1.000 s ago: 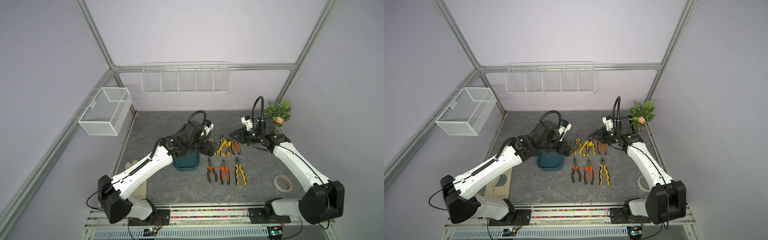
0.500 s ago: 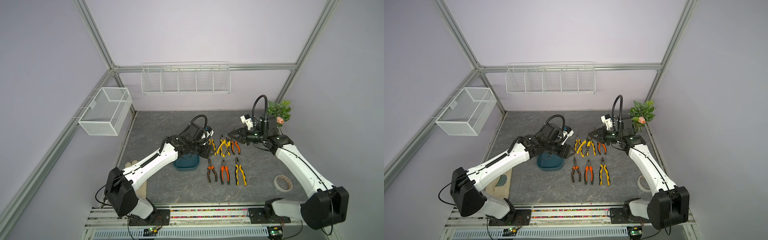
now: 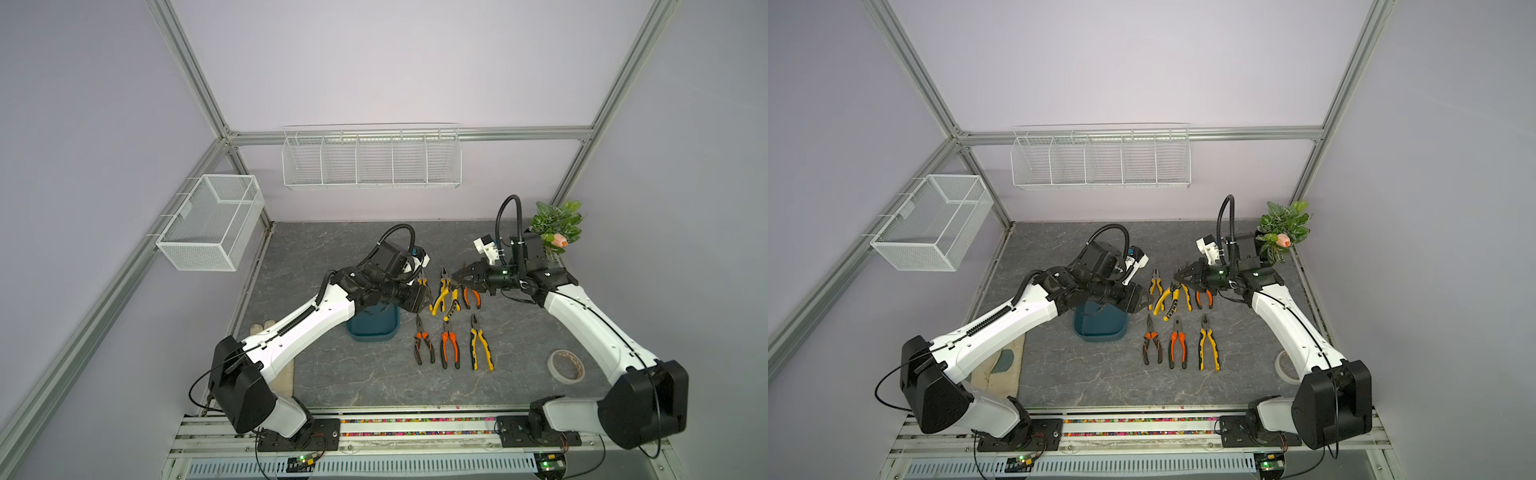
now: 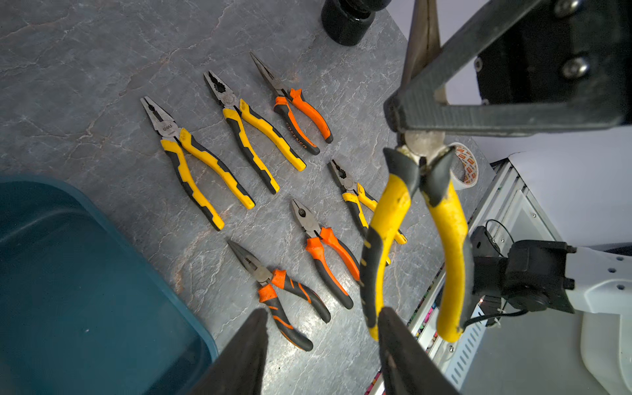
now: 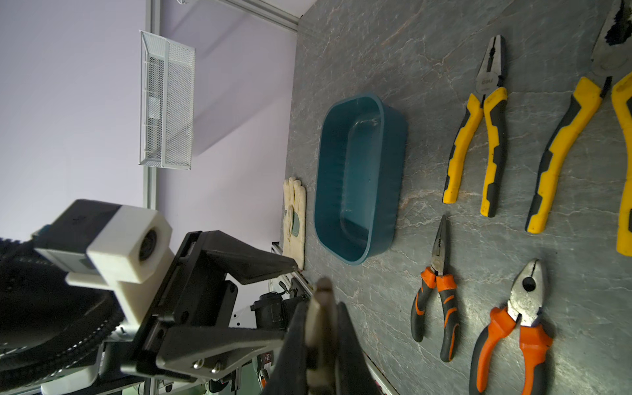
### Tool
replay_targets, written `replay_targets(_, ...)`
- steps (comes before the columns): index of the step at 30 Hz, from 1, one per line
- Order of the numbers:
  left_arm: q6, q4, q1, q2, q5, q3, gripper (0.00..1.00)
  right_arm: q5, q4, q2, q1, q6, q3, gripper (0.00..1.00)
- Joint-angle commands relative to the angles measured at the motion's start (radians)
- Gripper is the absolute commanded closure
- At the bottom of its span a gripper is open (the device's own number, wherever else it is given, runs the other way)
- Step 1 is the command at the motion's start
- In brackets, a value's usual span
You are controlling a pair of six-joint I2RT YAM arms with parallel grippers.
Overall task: Take the pliers out of the storage box
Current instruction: Pick up the pliers at the center of the board.
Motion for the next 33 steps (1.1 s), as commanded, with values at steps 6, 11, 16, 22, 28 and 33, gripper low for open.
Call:
replay_targets(6, -0.008, 0.004, -0.014, 0.044, 0.037, 0.033, 0.46, -0.039, 0.132, 0.020, 0.038, 0.067, 0.023, 0.93)
replay_targets(11, -0.005, -0.004, -0.025, 0.070, 0.025, 0.043, 0.48, -0.031, 0.135, 0.039, 0.065, 0.072, 0.052, 0.93)
replay_targets(16, -0.002, -0.021, -0.024, 0.071, -0.005, 0.044, 0.75, 0.010, 0.088, 0.029, 0.066, 0.030, 0.058, 0.93)
replay_targets(22, 0.000, -0.028, -0.025, 0.083, 0.018, 0.051, 1.00, 0.041, 0.027, 0.030, 0.065, -0.016, 0.080, 0.91)
replay_targets(28, -0.010, -0.019, -0.047, 0.084, -0.057, 0.045, 1.00, 0.210, -0.140, 0.031, 0.077, -0.141, 0.140, 0.79)
replay_targets(33, 0.016, -0.041, -0.086, 0.080, -0.230, 0.036, 1.00, 0.288, -0.194, 0.029, 0.077, -0.185, 0.162, 0.79)
